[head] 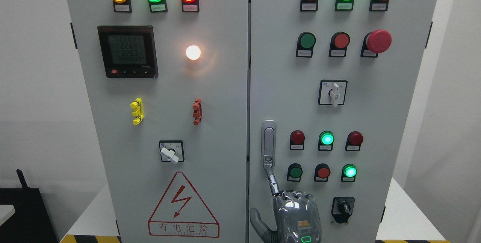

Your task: Release door handle

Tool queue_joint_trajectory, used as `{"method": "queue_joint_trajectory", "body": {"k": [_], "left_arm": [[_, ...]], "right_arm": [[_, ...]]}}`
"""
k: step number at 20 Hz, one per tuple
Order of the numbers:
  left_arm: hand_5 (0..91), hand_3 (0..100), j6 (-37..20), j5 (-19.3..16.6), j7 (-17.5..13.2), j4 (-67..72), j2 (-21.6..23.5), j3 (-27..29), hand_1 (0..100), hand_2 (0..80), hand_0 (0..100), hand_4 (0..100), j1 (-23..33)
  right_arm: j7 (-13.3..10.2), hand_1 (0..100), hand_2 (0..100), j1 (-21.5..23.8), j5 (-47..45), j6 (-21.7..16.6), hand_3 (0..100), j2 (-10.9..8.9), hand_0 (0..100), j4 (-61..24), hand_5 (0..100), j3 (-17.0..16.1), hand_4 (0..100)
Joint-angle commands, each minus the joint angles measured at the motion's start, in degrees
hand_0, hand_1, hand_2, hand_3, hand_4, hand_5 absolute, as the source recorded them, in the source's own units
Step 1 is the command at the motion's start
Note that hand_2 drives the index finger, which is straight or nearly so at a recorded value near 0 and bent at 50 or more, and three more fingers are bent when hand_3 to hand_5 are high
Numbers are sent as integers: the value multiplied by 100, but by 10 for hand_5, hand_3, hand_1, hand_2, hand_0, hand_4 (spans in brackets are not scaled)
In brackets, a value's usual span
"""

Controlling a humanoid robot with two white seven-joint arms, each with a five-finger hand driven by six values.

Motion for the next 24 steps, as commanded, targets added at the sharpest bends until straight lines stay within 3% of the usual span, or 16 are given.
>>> {"method": "queue_joint_trajectory", "body": {"k": [1, 24], "left_arm": [[0, 0, 2, -167, -5, 132, 0, 1, 389, 0, 120, 0, -88], [0, 0, 2, -158, -5, 132, 0, 1, 389, 0, 120, 0, -88]], "right_arm": [[82, 402, 0, 5, -7, 5, 1000, 6, 327, 5, 996, -8, 1000], [126, 398, 13, 49, -34, -3, 1000, 6, 332, -13, 996, -8, 1000]]}}
